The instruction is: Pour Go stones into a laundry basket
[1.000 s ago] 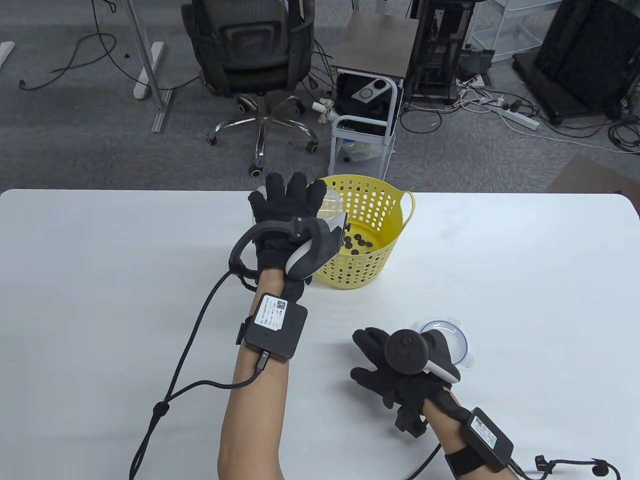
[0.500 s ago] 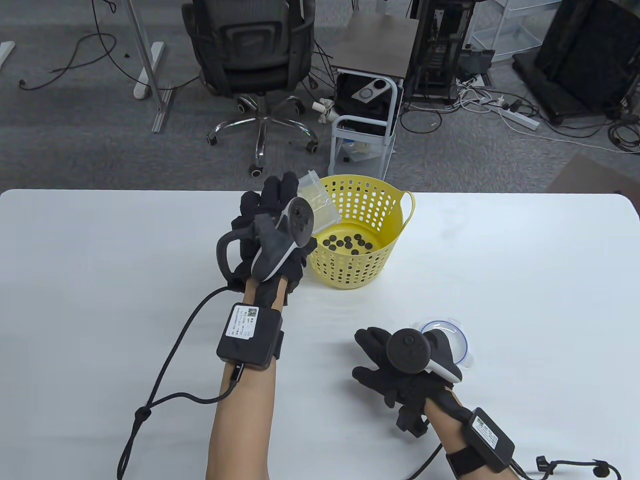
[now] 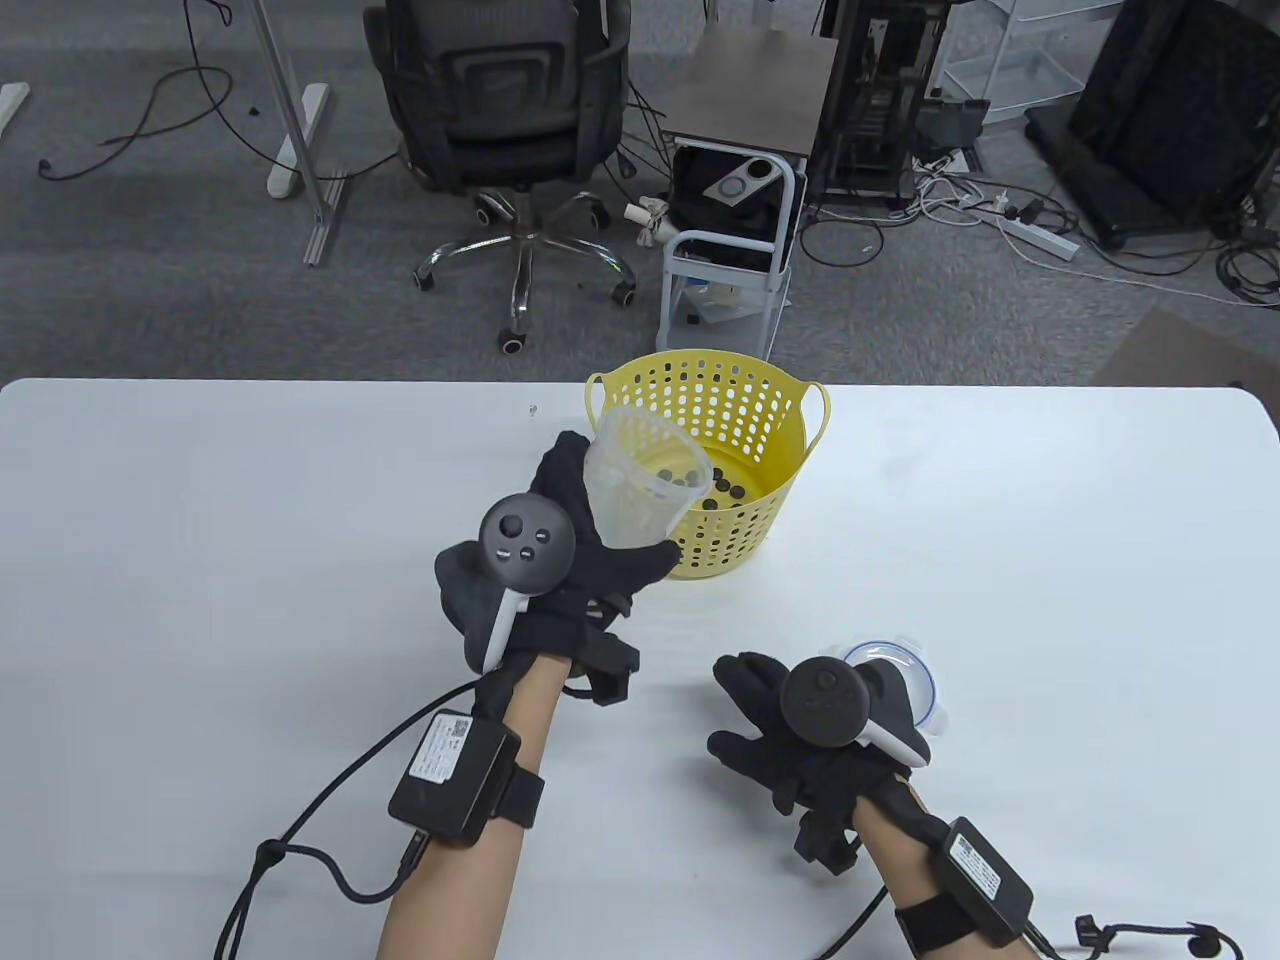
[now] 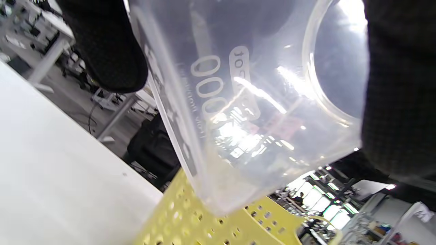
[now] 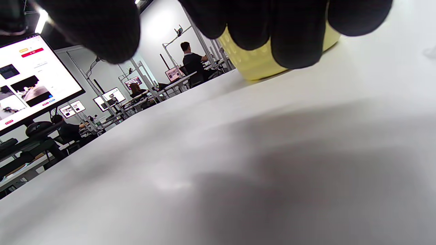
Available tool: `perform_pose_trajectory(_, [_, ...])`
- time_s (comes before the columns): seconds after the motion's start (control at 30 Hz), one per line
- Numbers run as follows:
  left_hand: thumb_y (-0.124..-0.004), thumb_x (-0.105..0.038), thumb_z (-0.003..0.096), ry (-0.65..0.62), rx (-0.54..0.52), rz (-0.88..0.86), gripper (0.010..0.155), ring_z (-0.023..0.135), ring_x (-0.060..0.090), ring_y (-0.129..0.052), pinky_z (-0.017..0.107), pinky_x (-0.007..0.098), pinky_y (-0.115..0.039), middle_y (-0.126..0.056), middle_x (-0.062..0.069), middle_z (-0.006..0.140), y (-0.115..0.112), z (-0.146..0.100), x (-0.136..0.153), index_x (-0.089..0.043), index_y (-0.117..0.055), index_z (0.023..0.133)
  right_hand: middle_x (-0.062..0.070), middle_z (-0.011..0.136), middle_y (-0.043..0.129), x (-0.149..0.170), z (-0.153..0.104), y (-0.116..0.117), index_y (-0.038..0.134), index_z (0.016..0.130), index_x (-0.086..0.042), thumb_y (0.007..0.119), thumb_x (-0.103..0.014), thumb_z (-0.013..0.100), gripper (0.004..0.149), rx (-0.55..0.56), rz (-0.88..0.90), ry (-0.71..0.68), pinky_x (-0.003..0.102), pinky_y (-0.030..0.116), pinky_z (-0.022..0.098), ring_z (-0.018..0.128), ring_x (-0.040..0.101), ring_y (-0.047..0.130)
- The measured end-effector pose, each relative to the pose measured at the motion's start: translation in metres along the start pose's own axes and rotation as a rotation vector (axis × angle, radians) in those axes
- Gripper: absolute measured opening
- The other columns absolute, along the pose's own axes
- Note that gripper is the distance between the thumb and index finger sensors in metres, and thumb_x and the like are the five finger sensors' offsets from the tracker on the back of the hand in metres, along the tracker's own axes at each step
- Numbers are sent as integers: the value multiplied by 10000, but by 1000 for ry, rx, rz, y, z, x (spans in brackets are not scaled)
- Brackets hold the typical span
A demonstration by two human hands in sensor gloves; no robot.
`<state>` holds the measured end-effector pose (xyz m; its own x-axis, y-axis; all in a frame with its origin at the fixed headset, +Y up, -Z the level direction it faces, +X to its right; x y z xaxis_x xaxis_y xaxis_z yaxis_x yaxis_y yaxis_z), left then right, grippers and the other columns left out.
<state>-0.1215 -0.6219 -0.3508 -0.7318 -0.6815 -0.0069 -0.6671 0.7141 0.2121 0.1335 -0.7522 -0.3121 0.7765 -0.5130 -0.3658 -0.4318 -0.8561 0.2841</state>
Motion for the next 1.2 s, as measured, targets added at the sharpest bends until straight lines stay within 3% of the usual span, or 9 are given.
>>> perform_pose_trajectory(0.33, [-1109, -726, 159, -53, 138, -258, 1267, 1018, 375, -790, 577, 575, -865, -544, -53, 1185, -46, -65, 62, -347, -325, 1079, 230, 1074, 605, 1, -5, -11, 533, 1048, -125, 821, -601, 429, 832, 106, 137, -99, 697, 636, 616, 845, 539, 805])
perform_pose_trajectory(0.57, [-1076, -757, 165, -126, 154, -312, 1263, 1029, 347, -788, 594, 559, -860, -526, -61, 1182, -63, -74, 92, -350, -298, 1073, 225, 1071, 609, -7, -6, -8, 516, 1051, -126, 806, -623, 430, 847, 129, 252, -163, 688, 655, 607, 835, 525, 817])
perform_pose_trajectory(0.73, [-1038, -779, 184, -176, 272, -357, 1255, 1054, 317, -774, 645, 551, -822, -491, -80, 1193, -80, -74, 97, -356, -259, 1073, 228, 1076, 585, -13, -7, -5, 467, 1054, -114, 812, -618, 430, 874, 174, 340, -185, 678, 668, 603, 836, 516, 818])
perform_pose_trajectory(0.9, [-959, -804, 232, -250, 403, -316, 1226, 1086, 299, -731, 702, 537, -758, -429, -60, 1204, -96, -75, 95, -334, -191, 1064, 223, 1071, 592, -11, -7, 0, 420, 1053, -100, 852, -603, 417, 918, 158, 396, -182, 644, 716, 577, 786, 475, 874])
perform_pose_trajectory(1.0, [-879, -781, 303, -334, 504, -231, 1184, 1134, 306, -583, 745, 552, -666, -299, -19, 1205, -104, -77, 89, -315, -70, 1030, 225, 1075, 579, -7, -6, -2, 406, 1054, -94, 911, -587, 387, 971, 143, 396, -163, 646, 711, 581, 784, 473, 874])
perform_pose_trajectory(1.1, [-821, -794, 297, -421, 444, -56, 1163, 1112, 292, -608, 744, 525, -669, -332, 28, 1187, -105, -81, 82, -258, -94, 1030, 227, 1071, 595, -2, -6, -3, 419, 1052, -83, 968, -580, 357, 1015, 110, 381, -161, 636, 724, 577, 773, 456, 891])
perform_pose_trajectory(1.2, [-823, -804, 288, -456, 474, 75, 1161, 1062, 302, -681, 728, 510, -697, -409, 45, 1176, -106, -82, 80, -228, -159, 1046, 216, 1075, 598, 2, -5, -3, 426, 1055, -85, 1006, -584, 325, 1057, 57, 353, -148, 629, 730, 575, 767, 453, 898])
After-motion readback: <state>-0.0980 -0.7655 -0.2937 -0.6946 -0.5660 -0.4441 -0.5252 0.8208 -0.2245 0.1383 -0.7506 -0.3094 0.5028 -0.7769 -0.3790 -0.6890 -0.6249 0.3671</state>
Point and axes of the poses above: the tracker on the back of each hand, its own x axis roughly to the little-finger side, its own z axis roughly from the wrist to the fingertips, y = z × x, the point moved 2 cm from there along z, roughly from the wrist to the fingertips
